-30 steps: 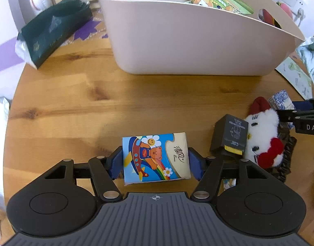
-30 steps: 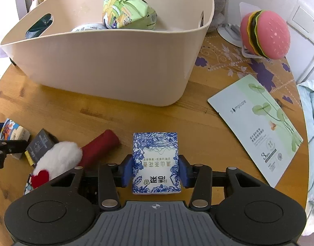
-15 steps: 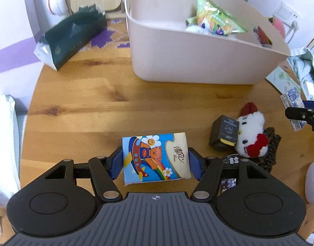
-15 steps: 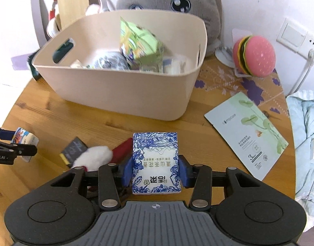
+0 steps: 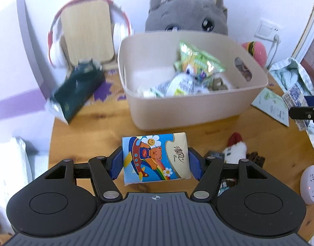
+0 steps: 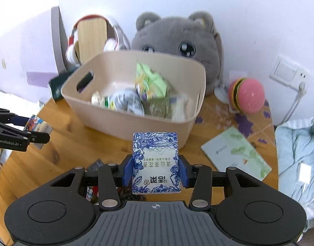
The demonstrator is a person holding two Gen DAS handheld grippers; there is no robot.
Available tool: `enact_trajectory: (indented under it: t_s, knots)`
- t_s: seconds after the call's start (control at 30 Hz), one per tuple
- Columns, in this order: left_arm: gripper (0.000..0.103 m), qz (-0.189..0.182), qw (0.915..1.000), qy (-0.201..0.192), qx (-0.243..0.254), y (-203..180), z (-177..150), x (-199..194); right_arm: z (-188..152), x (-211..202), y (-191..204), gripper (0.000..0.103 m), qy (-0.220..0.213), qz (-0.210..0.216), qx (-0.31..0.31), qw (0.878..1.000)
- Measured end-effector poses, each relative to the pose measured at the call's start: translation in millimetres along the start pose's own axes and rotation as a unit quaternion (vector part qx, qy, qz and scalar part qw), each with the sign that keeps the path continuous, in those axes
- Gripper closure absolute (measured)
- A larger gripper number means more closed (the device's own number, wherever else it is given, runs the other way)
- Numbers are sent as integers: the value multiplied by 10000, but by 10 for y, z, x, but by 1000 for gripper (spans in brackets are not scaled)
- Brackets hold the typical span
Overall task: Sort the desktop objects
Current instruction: 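Lift both packs into the beige basket and open both tools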
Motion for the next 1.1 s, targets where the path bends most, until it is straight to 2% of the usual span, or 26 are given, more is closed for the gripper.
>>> enact_trajectory:
  t_s: [0.37, 0.53, 0.63, 0.87, 1.1]
  knots:
    - [38, -85, 9981, -611, 41, -101, 503, -265, 390, -261, -82, 60, -621, -47, -112, 9980]
    - [38, -183, 9965, -811, -70, -172, 818, -223, 588, -248, -96, 60, -844, -102, -337, 9958]
    - [38, -202, 9968, -774, -95, -223, 988, -76, 721, -187, -79, 60, -892, -79, -456, 9949]
    - [38, 21, 9969, -771, 169, -390, 1293, 225, 1005, 93, -55, 60, -886, 13, -621, 9941]
    - [38, 76, 9991, -392, 157, -497, 1374, 646, 1110, 570, -99, 60, -560, 73, -547, 9969]
Point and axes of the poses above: each gripper's, at about its wrist camera, not at the fingertips, and x roughly the way its jaws point, y to its left, z to its top, the point moved 2 cm from there along x, roughly the way its jaws point, and after that the axes turned 7 degrees about z, right-handed, at the moved point
